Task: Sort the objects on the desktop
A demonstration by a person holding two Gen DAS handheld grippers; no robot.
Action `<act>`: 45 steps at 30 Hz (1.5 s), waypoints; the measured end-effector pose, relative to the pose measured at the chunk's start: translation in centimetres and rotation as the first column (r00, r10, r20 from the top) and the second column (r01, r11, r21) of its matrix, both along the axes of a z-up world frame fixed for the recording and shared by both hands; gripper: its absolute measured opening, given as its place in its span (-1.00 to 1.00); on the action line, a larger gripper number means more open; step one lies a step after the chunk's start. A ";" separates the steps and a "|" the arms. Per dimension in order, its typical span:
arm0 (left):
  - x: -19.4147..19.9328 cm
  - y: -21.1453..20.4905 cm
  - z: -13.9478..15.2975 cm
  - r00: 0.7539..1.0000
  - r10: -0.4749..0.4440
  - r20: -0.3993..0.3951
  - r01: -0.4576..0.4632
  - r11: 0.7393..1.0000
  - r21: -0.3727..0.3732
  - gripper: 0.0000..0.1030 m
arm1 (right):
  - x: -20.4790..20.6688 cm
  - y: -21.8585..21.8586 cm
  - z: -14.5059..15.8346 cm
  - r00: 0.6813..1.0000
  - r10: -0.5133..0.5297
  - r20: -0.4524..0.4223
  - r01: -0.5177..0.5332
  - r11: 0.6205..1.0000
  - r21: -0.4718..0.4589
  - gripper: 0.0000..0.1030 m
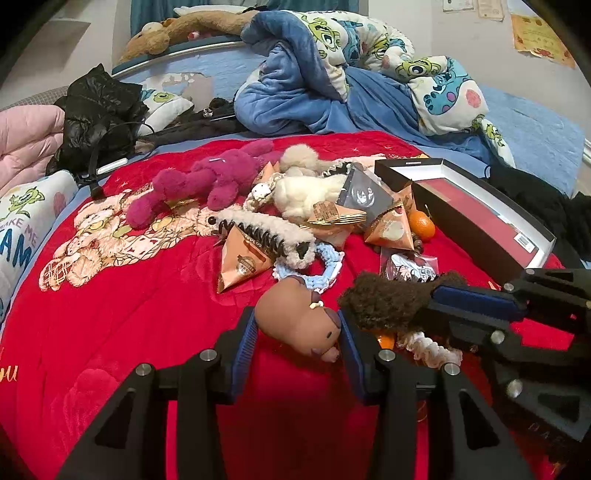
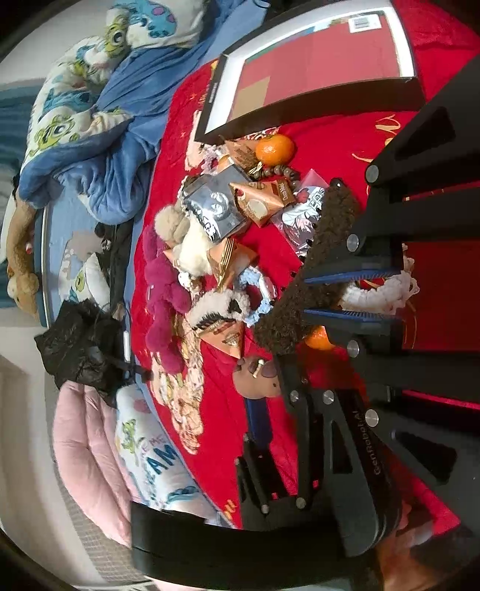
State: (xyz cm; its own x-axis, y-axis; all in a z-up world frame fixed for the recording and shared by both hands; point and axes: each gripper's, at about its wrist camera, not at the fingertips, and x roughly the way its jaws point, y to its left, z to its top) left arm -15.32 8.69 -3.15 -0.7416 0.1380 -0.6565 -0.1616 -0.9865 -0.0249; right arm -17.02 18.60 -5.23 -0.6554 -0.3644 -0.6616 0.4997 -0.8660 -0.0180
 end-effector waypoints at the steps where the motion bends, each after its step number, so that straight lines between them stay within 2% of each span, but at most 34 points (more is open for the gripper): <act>1: 0.0 0.0 0.0 1.000 0.000 0.001 0.000 1.000 0.000 -0.13 | 0.1 -0.2 -0.1 1.000 0.003 -0.005 -0.003 1.000 0.013 -0.70; 4: 0.1 -0.1 -0.1 1.000 -0.003 0.000 0.003 1.000 -0.003 -0.13 | 0.2 -0.8 -0.3 1.000 0.011 -0.017 -0.010 0.999 0.046 -0.52; 9: 0.1 -0.6 -0.4 1.000 0.007 0.012 -0.007 1.000 -0.014 -0.13 | -0.1 -1.3 -1.0 0.999 -0.003 -0.034 0.007 0.993 0.122 -0.04; 12: 0.2 -0.9 -0.3 1.000 0.007 0.009 -0.007 1.000 -0.013 -0.13 | -0.5 -1.5 -1.5 0.999 -0.013 -0.042 0.019 0.987 0.159 -0.04; 18: 0.0 -1.2 -0.4 1.000 0.013 0.018 -0.013 1.000 -0.014 -0.13 | -1.6 -1.7 -1.5 0.999 -0.033 -0.034 0.037 0.988 0.152 -0.03; 25: -0.2 -1.6 -0.6 0.999 0.018 0.026 -0.018 1.000 -0.004 -0.13 | -3.4 -0.4 -1.5 0.992 -0.117 0.040 0.116 0.993 0.020 0.07; 29: -0.4 -2.0 -0.6 0.999 0.025 0.033 -0.025 1.000 0.012 -0.13 | -4.7 -0.2 -1.8 0.987 -0.142 0.075 0.146 0.988 -0.041 0.26; 35: -0.8 -3.1 -0.7 0.998 0.054 0.044 -0.055 0.998 0.020 -0.13 | -5.5 -1.2 -2.4 0.984 -0.163 0.072 0.165 0.986 -0.018 0.54; 40: -1.0 -3.2 -0.7 0.998 0.054 0.042 -0.055 0.998 0.019 -0.13 | -5.6 -1.4 -2.5 0.978 -0.196 0.070 0.198 0.980 -0.013 0.49; 43: -0.9 -3.0 -0.7 0.998 0.054 0.042 -0.054 0.998 0.009 -0.13 | -5.4 -2.1 -2.7 0.979 -0.203 0.038 0.201 0.978 0.051 0.27; 45: -0.9 -3.0 -0.7 0.998 0.055 0.043 -0.056 0.998 0.006 -0.13 | -5.3 -2.3 -2.7 0.981 -0.192 0.039 0.190 0.981 0.049 0.14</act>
